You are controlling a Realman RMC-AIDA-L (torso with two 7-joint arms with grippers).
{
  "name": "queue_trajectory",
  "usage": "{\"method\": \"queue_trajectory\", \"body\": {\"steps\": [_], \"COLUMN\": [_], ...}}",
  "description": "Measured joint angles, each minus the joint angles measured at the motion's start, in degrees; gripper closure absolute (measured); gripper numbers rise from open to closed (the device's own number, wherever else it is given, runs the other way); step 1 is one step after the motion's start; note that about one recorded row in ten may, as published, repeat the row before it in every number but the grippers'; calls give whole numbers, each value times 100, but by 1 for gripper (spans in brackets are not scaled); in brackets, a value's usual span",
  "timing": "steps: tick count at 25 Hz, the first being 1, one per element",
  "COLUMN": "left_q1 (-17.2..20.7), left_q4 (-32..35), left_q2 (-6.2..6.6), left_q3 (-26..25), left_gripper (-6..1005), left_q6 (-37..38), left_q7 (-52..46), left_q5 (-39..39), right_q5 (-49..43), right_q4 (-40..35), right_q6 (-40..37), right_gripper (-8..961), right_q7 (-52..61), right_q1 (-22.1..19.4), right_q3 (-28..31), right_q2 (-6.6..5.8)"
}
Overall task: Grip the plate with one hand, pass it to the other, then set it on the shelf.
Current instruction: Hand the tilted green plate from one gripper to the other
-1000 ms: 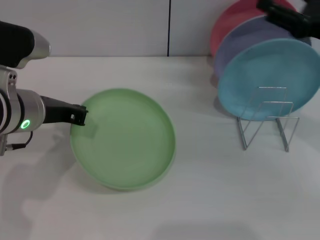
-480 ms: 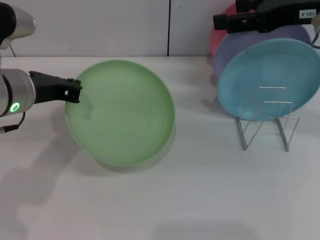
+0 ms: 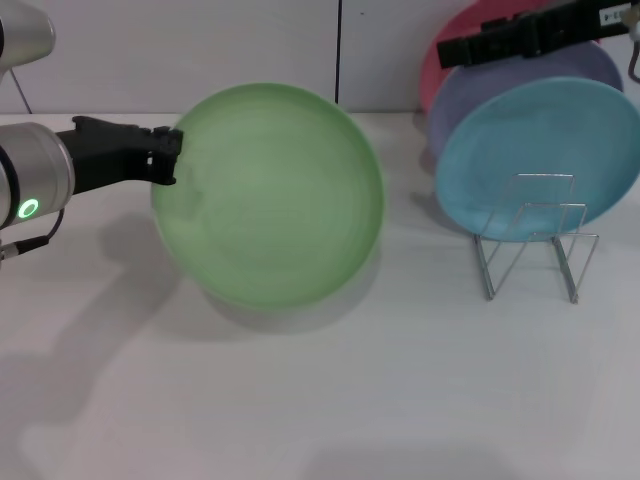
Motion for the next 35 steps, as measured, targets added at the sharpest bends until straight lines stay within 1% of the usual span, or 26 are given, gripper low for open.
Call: {"method": "queue_trajectory", "body": {"steps": [1,2,3,5,7,8,12,17,21,23,27,32,35], "left_q1": [10,48,48,93,209,209,356,408,407,394,386,405,409], "left_q4": [1,2,2,-4,4,4,147,229,281,306,364,305,284], "left_q2": [1,0,0,-1,-4,-4,-4,-15,-8,-5,-6,1,1], "left_q3": [0,16,16,45,113,113,227,283,317,346,372,384,387], "left_gripper": [965,965,965,965,964,964,964,964,964,964,964,964,964], "left_q6": [26,115,115,214,508,508,1003,1187,1212,1204,1197,1163,1143], "left_q7": [63,129,129,175,319,319,713,926,940,941,1012,1063,1087], "left_q5": [-67,-145,-145,-174,-269,-269,-619,-772,-807,-811,-816,-872,-906], "right_q5": [-5,-9,-9,1,36,36,95,94,97,115,165,136,126], "right_q4": [91,352,352,609,1004,1004,1386,1576,1711,1953,2205,2515,2583], "right_q6": [-4,-3,-3,-3,-19,-19,-44,164,231,315,334,399,496], "right_gripper": [136,136,136,136,136,136,136,136,137,137,137,136,136], "right_q7": [-11,-50,-50,-97,-213,-213,-340,-397,-431,-487,-564,-571,-576], "right_q1": [51,156,156,251,409,409,577,668,740,837,971,1135,1152], "right_q3": [38,113,113,155,258,258,318,322,322,330,335,320,277], "right_q2": [-14,-47,-47,-69,-92,-92,-120,-118,-112,-122,-129,-159,-159]}}
